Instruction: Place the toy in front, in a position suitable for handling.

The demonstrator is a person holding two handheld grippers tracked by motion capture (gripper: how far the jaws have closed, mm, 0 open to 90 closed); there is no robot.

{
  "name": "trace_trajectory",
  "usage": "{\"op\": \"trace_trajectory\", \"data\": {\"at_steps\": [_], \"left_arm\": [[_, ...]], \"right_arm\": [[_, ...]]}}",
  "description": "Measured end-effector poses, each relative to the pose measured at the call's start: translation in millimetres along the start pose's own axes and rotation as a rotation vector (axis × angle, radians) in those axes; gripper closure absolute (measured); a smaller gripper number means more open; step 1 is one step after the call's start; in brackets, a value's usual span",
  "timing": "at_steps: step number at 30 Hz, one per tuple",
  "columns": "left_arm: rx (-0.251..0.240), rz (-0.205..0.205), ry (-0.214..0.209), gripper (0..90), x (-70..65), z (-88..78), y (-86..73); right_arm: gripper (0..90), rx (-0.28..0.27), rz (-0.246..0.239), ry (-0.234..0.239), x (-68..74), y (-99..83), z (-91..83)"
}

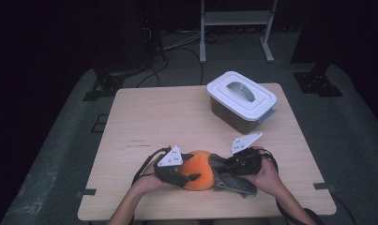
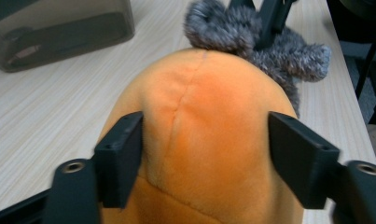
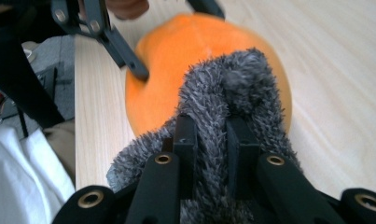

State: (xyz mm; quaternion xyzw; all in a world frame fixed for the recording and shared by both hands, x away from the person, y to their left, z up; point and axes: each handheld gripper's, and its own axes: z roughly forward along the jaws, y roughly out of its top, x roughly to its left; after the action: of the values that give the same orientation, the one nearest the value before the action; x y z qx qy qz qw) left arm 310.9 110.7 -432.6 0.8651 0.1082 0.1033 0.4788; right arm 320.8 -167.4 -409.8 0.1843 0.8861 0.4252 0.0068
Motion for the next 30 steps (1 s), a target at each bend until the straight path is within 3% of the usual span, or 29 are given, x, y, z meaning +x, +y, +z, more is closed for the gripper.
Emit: {"op": "trace_trajectory", "data": {"at_steps": [4, 5, 12, 13, 14, 17, 18, 20, 22, 26, 27, 28, 30], "left_arm": [[0.005, 0.049, -0.01, 30.6, -7.8, 2.9, 3.2], [0.014, 0.072, -0.011, 30.2, -10.1, 3.2, 4.0], [0.032, 0.081, -0.017, 29.8, -9.9, 2.7, 4.8], [0.032, 0.074, -0.015, 27.7, -9.7, 2.9, 5.9], [0.026, 0.057, -0.013, 19.0, -9.4, 3.5, 6.9], [0.014, 0.011, -0.006, 14.3, -8.6, 6.9, 9.5], [0.025, 0.032, 0.003, 18.3, -9.5, 8.0, 8.5], [0.023, 0.03, 0.008, 28.8, -8.6, 7.0, 7.7], [0.02, 0.012, 0.015, 32.9, -4.9, 4.2, 5.8], [-0.004, -0.095, 0.02, 36.4, 7.1, 0.4, -2.3], [-0.014, -0.145, 0.027, 36.4, 13.0, -2.0, -6.0], [-0.014, -0.145, 0.027, 36.4, 13.0, -2.0, -6.0], [-0.027, -0.184, 0.027, 36.4, 17.4, -4.1, -9.2]], "right_arm": [[76.2, -0.071, -0.022, 0.008, 10.7, 12.5, -2.1], [76.1, -0.074, -0.029, 0.008, 12.1, 13.8, -0.7], [75.9, -0.049, -0.017, 0.011, 9.4, 10.8, 4.0], [75.8, -0.049, -0.011, 0.016, 8.7, 10.0, 3.6], [75.2, -0.043, -0.003, 0.034, 8.3, 8.8, 4.2], [74.8, -0.049, -0.007, 0.045, 10.1, 9.0, 5.2], [74.9, -0.045, -0.021, 0.046, 12.2, 10.0, 6.8], [75.0, -0.048, -0.019, 0.036, 10.6, 9.3, 5.9], [75.3, -0.053, -0.007, 0.033, 9.1, 8.4, 4.9], [75.5, -0.044, 0.017, 0.006, 1.6, 3.0, 3.4], [75.5, -0.034, 0.032, -0.008, -3.6, -1.3, 3.9], [75.5, -0.034, 0.032, -0.008, -3.6, -1.3, 3.9], [75.5, -0.021, 0.063, -0.018, -8.8, -5.5, 3.8]]}}
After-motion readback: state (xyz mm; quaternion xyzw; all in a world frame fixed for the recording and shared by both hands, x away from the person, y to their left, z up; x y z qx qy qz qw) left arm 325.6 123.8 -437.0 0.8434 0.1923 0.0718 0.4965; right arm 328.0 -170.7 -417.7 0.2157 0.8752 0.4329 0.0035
